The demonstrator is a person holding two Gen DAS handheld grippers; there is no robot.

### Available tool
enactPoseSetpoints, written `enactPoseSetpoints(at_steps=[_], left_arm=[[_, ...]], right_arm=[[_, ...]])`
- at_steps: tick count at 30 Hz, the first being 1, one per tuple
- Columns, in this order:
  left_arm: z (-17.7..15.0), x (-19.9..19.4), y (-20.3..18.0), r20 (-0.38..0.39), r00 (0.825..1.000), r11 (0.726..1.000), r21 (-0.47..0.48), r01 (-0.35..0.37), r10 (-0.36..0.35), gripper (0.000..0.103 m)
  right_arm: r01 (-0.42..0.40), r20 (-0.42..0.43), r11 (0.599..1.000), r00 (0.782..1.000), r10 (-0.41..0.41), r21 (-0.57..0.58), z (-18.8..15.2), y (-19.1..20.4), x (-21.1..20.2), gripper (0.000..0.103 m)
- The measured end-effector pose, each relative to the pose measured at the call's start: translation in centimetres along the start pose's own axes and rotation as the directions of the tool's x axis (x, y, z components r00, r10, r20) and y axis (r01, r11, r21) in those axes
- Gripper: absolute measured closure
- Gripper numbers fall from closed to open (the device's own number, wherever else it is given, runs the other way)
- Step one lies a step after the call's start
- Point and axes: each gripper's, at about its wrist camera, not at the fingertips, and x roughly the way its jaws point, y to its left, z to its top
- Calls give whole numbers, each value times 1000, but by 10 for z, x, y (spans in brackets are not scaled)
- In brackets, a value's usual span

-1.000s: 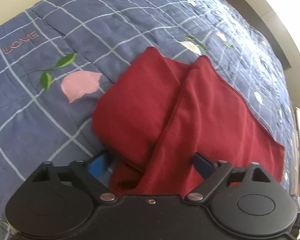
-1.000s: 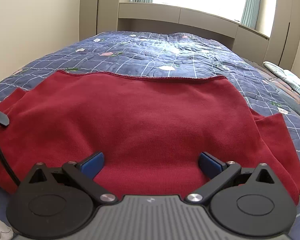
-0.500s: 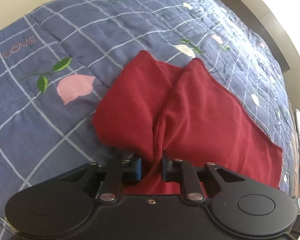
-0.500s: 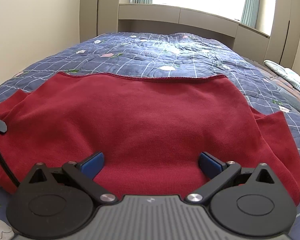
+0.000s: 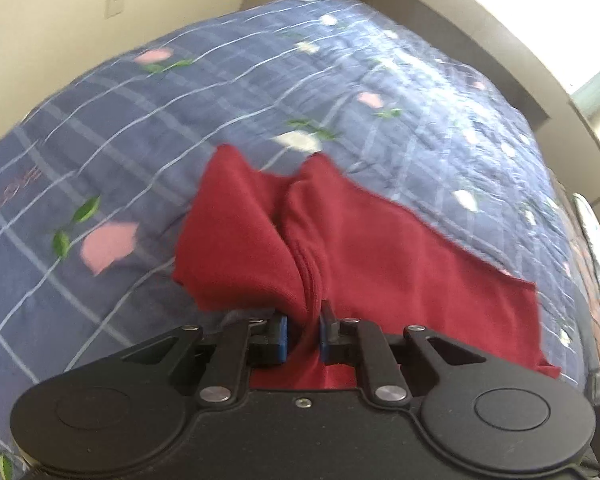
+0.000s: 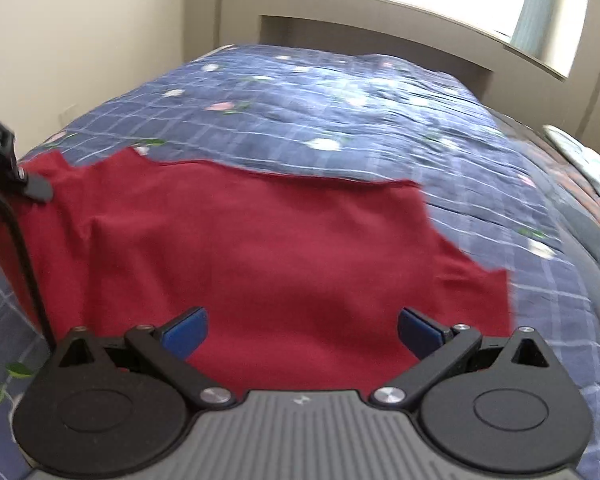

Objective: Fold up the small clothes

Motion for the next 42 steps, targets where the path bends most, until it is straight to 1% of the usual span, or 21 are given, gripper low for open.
enactPoseSetpoints(at_steps=[3, 6, 9, 10, 12, 13, 15, 18, 20, 22, 24, 27, 31, 33, 35, 37, 38, 39, 40, 41, 42], left_arm=[[6, -7, -28, 21, 999, 997, 63, 47, -48, 89], [10, -12, -65, 34, 995, 982, 163, 91, -98, 90], [9, -15, -108, 27, 985, 949, 275, 154, -168, 90], [6, -15, -123, 15, 980, 932, 312, 183, -197, 90], [-1, -14, -148, -26, 965, 899, 359, 252, -260, 90], [-6, -13, -160, -50, 955, 880, 376, 290, -294, 90], [-22, -9, -186, -114, 928, 831, 418, 368, -353, 90], [-46, 2, -215, -202, 899, 777, 453, 437, -388, 90], [-65, 10, -230, -268, 878, 749, 459, 478, -396, 90], [-81, 16, -239, -314, 868, 732, 470, 494, -385, 90], [-95, 24, -246, -342, 869, 729, 480, 489, -358, 89], [-105, 32, -249, -362, 870, 738, 475, 480, -334, 89], [-101, 46, -253, -388, 868, 756, 453, 473, -311, 86], [-102, 51, -255, -399, 866, 764, 442, 470, -301, 83], [-103, 55, -252, -417, 858, 782, 407, 473, -302, 79], [-102, 56, -249, -424, 849, 801, 360, 478, -316, 77], [-102, 56, -247, -426, 846, 809, 341, 479, -322, 67], [-101, 56, -246, -425, 845, 815, 329, 478, -325, 61], [-101, 54, -245, -422, 846, 820, 318, 476, -327, 48], [-99, 52, -243, -415, 846, 826, 303, 476, -336, 40], [-97, 49, -241, -404, 846, 830, 287, 479, -349, 38]], right_arm=[[71, -24, 997, 997, -70, 35, -8, -27, -7, 0], [136, -54, 988, 990, -132, 78, -19, -56, -16, 0], [189, -77, 976, 980, -181, 111, -30, -83, -27, 0], [202, -87, 972, 978, -192, 122, -35, -93, -31, 0], [238, -108, 961, 969, -224, 140, -44, -111, -36, 0], [254, -117, 956, 964, -238, 147, -49, -118, -39, 0], [280, -137, 947, 956, -260, 159, -57, -133, -43, 0], [304, -172, 936, 946, -275, 176, -70, -150, -47, 0], [311, -190, 933, 942, -277, 182, -77, -157, -48, 0], [310, -201, 932, 941, -273, 187, -81, -163, -49, 0], [308, -207, 932, 941, -268, 193, -84, -168, -48, 0], [307, -214, 931, 940, -265, 197, -85, -174, -46, 0], [300, -218, 932, 942, -256, 204, -82, -183, -41, 0], [297, -213, 933, 943, -254, 203, -79, -188, -38, 0], [294, -208, 934, 945, -253, 204, -75, -192, -36, 0], [294, -210, 932, 945, -250, 211, -71, -197, -32, 0], [295, -211, 930, 945, -250, 217, -68, -199, -30, 0], [298, -212, 928, 944, -252, 223, -66, -201, -28, 0], [303, -208, 924, 944, -257, 232, -63, -204, -27, 0], [307, -200, 919, 944, -261, 247, -58, -206, -26, 0], [305, -188, 914, 947, -261, 267, -54, -209, -25, 0]])
